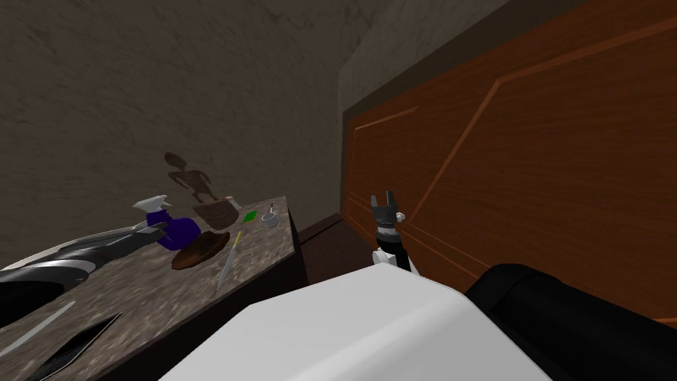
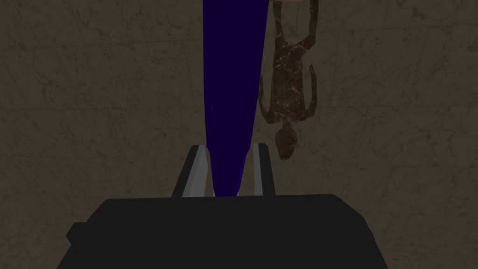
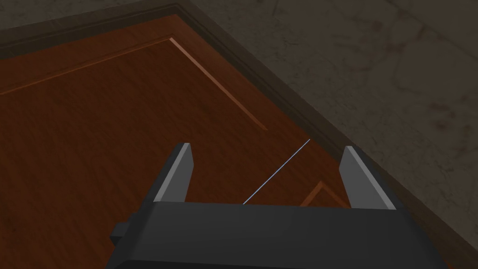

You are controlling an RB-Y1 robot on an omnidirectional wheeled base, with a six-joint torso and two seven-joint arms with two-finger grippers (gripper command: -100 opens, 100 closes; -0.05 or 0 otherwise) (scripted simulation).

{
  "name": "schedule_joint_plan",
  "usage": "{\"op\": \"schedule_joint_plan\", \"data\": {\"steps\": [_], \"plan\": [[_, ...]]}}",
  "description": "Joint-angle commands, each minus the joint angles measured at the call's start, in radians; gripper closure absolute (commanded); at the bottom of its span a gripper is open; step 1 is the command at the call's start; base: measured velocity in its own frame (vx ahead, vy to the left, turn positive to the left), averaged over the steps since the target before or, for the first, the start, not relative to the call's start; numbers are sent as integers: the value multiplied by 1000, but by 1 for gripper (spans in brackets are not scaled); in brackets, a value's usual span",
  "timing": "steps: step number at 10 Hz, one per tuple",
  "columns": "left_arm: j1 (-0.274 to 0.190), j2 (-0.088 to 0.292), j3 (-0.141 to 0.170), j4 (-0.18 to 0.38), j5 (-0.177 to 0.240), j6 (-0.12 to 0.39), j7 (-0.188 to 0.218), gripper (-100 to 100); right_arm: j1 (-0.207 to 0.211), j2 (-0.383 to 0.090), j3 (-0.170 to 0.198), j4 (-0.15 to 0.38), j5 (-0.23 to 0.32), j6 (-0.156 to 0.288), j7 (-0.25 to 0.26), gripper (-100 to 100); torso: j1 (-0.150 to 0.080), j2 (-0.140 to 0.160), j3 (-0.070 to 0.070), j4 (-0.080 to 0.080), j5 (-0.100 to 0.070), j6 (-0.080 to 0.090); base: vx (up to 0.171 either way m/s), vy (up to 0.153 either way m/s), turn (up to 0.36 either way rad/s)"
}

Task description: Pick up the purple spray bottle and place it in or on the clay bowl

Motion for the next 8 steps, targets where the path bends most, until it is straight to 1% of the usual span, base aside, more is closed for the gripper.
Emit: {"op": "schedule_joint_plan", "data": {"steps": [1,5,8], "plan": [[6,19,-15,17,3,39,36,100,0,0,0,0,0,0,0,0,0,0,0,0,0,0,6,50,-158],[12,59,-59,60,5,120,110,100,0,0,0,0,0,0,0,0,0,2,1,1,0,-2,-2,48,-149],[16,81,-88,83,4,171,154,100,0,0,0,0,0,0,0,0,0,2,1,1,0,-3,-10,44,-133]]}}
